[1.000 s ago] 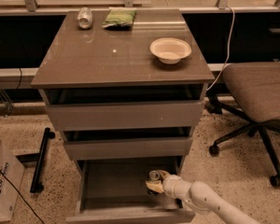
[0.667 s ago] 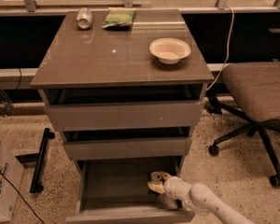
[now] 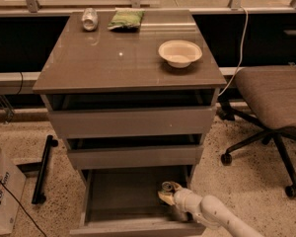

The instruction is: Place green can into bottom drawer

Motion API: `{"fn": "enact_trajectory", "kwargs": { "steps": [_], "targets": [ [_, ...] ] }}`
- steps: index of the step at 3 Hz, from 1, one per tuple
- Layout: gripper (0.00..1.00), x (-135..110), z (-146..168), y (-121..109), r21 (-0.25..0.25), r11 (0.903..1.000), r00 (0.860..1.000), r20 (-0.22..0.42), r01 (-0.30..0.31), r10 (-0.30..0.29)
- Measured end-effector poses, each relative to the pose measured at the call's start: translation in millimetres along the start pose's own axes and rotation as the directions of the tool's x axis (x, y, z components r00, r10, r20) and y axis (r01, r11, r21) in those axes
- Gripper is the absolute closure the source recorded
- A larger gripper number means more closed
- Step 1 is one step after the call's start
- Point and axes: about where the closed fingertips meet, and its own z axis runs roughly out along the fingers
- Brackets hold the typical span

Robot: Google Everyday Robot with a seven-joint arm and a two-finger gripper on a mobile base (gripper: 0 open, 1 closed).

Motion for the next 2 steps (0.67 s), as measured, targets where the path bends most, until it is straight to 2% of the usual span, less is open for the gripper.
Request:
{"fn": "enact_trajectory", "kwargs": {
  "steps": [1,2],
  "targets": [
    [0.0,-0.3,2.3,2.6,-0.005,1.0,1.0,0.001,0.0,0.0],
    [0.0,-0.3,2.3,2.6,-0.005,1.0,1.0,0.001,0.0,0.0]
  ]
}}
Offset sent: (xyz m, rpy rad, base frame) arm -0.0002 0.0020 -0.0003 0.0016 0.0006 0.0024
